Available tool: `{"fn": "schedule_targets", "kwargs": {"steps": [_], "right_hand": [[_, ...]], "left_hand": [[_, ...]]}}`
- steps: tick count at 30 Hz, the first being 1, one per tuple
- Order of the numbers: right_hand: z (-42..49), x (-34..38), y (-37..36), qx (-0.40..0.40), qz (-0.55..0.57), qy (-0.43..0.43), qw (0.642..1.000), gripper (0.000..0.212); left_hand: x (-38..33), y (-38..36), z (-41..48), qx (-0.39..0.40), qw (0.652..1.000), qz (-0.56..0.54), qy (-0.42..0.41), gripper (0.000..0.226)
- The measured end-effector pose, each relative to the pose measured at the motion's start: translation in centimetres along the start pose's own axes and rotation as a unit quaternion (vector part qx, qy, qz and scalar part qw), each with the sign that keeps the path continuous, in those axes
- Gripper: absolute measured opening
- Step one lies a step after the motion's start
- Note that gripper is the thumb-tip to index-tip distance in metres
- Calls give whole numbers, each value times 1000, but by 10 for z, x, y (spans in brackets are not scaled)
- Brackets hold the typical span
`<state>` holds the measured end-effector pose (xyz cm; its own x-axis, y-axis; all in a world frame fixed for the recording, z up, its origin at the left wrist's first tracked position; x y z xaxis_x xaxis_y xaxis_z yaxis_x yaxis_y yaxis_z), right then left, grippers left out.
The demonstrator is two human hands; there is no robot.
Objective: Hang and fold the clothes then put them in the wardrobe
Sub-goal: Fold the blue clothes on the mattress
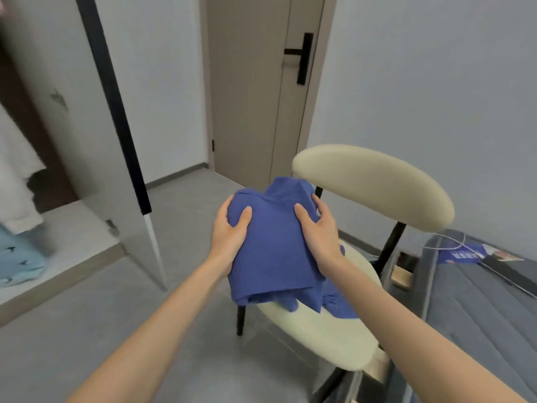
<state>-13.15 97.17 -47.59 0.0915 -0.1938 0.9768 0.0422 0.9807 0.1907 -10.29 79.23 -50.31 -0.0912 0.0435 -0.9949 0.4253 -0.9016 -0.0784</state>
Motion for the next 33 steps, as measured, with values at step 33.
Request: {"fn": "schedule_targets", "kwargs": {"steps": [33], "right_hand": [[-17, 605, -421, 375, 151, 131, 905, 52]], "left_hand": [[-572, 443, 69, -344, 923, 95, -142, 49]]}}
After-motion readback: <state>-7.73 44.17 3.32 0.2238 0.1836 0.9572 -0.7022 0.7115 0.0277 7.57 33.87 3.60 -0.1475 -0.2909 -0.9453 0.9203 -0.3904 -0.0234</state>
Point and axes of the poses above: each hand's wrist, its own z-axis towards the middle knuckle, its own y-axis out of the back of the hand, x = y × z, the point moved 4 cm from there along z, towards the middle knuckle, and after that the axes turned 1 degree about z, right-handed, at the moved point
